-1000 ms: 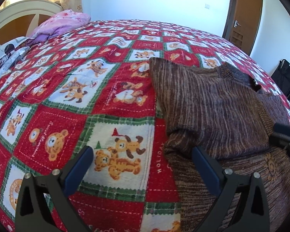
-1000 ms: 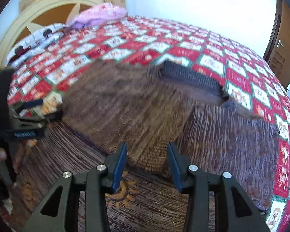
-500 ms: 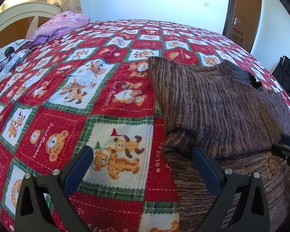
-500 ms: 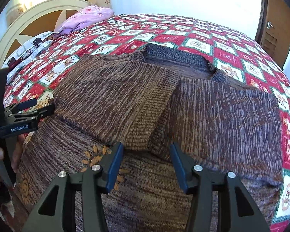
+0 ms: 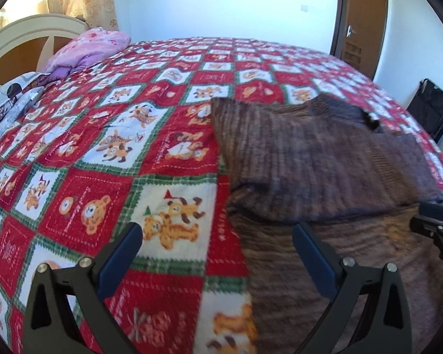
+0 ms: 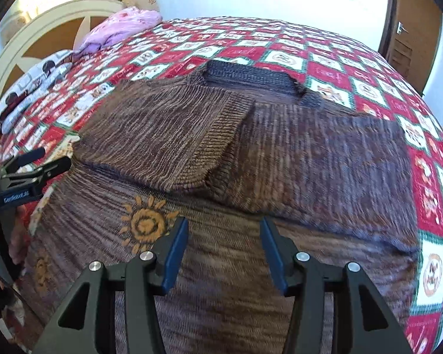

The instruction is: Fold small clothes

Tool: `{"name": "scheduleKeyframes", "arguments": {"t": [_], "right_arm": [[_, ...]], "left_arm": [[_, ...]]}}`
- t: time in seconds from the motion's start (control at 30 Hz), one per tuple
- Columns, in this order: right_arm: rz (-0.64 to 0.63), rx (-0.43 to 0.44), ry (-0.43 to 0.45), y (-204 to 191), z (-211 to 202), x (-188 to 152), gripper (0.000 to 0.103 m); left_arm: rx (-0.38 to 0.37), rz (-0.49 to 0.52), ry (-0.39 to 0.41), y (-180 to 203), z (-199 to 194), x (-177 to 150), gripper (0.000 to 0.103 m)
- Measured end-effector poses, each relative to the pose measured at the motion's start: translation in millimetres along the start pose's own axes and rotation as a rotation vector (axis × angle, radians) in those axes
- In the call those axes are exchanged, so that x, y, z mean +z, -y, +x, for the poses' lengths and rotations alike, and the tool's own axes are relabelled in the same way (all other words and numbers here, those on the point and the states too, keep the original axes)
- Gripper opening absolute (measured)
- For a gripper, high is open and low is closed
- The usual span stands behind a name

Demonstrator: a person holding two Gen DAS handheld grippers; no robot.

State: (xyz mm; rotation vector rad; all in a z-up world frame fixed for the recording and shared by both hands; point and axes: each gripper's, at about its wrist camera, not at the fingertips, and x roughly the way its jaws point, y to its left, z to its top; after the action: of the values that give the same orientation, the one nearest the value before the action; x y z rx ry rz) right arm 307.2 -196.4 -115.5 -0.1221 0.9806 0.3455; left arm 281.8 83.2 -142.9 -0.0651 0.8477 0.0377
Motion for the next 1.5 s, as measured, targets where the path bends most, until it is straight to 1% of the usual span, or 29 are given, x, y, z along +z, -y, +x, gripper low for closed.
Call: {"name": "scheduleKeyframes", "arguments": {"t": [0.23,0.4,0.5,0.6,0.63,0.7,0.83,0.97,1.03,1.1,1.13,1.2,1.23,1.3,1.4,1.47,1.5], "right_arm": [[0.013,0.021,0.042,0,-34,-20,0.052],[0.01,0.033,0.062,-7,-48,-34,0.052],[0.012,0.047,0.071,-11,-58,-43,0.052],[0.015,0.061,0.073,-14,-67,-55,0.052],[0.013,0.062,0.071,-15,-71,-60,0.052],[0.001,0.059,0.069,-17,-81,-72,0.052],[0.001,0.068,0.068,-14,-99,-95,0.052],[0.026,0.05,0.056,-6,-110,-117,0.052],[0.053,0.049,0.057,-1,-117,-128,0.053],[0.075,0.051,0.058,3,-123,-138,0.053],[0.081,0.049,0.059,3,-125,-142,0.053],[0.087,0.046,0.064,3,-132,-149,0.053],[0.087,0.044,0.068,3,-136,-153,0.053],[0.086,0.039,0.077,3,-143,-161,0.053],[0.095,0.031,0.075,8,-151,-173,0.053],[0.101,0.011,0.073,11,-157,-181,0.053],[0.106,0.004,0.072,14,-159,-184,0.053]], "left_arm": [[-0.055,0.015,0.059,8,-44,-15,0.103],[-0.075,0.015,0.077,10,-64,-22,0.103],[-0.101,0.012,0.089,10,-83,-28,0.103],[-0.157,0.004,0.086,9,-100,-35,0.103],[-0.187,0.007,0.081,8,-110,-41,0.103],[-0.22,0.025,0.074,7,-122,-50,0.103],[-0.249,0.084,0.068,6,-151,-75,0.103],[-0.215,0.121,0.04,2,-169,-102,0.103],[-0.19,0.116,0.026,-1,-171,-112,0.103],[-0.186,0.106,0.007,-2,-170,-121,0.103],[-0.188,0.094,-0.017,-2,-167,-127,0.103],[-0.207,0.077,-0.06,-1,-163,-135,0.103],[-0.23,0.067,-0.089,1,-160,-140,0.102],[-0.244,0.066,-0.101,4,-161,-146,0.102],[-0.277,0.051,-0.15,7,-157,-156,0.102],[-0.303,0.034,-0.185,8,-152,-162,0.095],[-0.306,0.033,-0.196,9,-150,-164,0.093]]}}
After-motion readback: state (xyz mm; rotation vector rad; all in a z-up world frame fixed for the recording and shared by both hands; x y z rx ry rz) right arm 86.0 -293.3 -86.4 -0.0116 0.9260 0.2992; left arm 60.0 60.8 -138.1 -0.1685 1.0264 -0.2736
